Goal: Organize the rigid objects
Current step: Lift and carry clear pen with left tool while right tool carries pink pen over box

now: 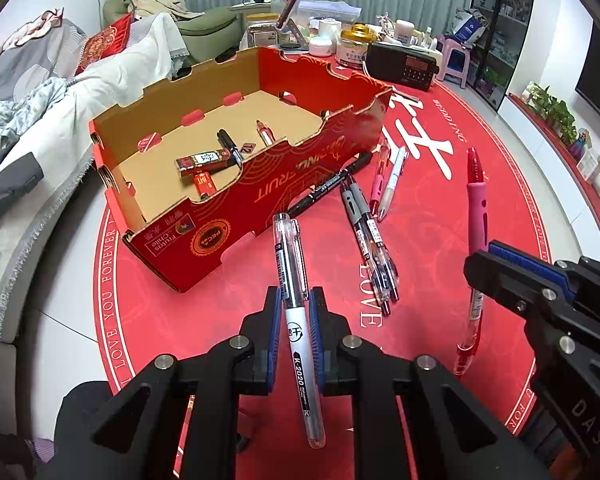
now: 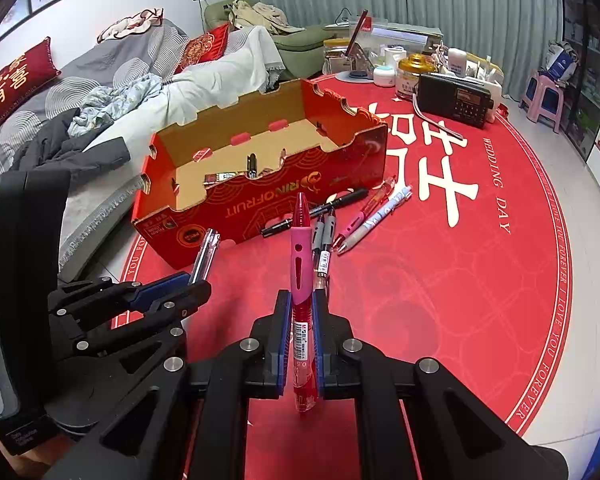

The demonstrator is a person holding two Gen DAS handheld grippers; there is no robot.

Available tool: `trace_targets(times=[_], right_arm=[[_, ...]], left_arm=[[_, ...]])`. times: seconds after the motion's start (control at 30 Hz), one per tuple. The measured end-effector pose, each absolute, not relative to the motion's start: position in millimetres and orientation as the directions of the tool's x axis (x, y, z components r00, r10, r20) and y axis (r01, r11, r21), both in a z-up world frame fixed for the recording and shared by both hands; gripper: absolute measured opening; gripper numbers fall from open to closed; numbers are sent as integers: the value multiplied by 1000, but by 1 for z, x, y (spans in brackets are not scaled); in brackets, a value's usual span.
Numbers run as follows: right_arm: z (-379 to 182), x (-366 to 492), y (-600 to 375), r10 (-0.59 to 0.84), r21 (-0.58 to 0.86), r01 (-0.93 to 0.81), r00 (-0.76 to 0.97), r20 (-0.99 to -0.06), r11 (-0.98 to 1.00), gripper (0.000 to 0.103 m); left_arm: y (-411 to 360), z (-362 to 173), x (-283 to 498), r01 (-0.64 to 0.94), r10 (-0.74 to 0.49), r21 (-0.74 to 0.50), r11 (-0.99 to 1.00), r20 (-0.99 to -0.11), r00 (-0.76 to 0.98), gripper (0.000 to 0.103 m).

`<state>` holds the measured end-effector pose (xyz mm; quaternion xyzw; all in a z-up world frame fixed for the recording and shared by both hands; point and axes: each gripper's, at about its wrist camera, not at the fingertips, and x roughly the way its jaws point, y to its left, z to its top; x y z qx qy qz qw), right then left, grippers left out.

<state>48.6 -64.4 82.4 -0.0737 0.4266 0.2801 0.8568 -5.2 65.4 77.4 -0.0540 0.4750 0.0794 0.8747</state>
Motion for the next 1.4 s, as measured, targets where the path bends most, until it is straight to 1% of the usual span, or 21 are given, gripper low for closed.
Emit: trace_targets(times=[0.77, 1.4], right_arm=[[110, 65, -15, 446, 58, -617, 498, -744, 785, 11], [136, 110, 44, 466, 27, -659, 502, -729, 752, 11]], left_arm=[[109, 113, 13, -269, 97, -80, 960, -805, 586, 14], [163, 134, 45, -343, 144, -90, 935, -787, 599, 14]])
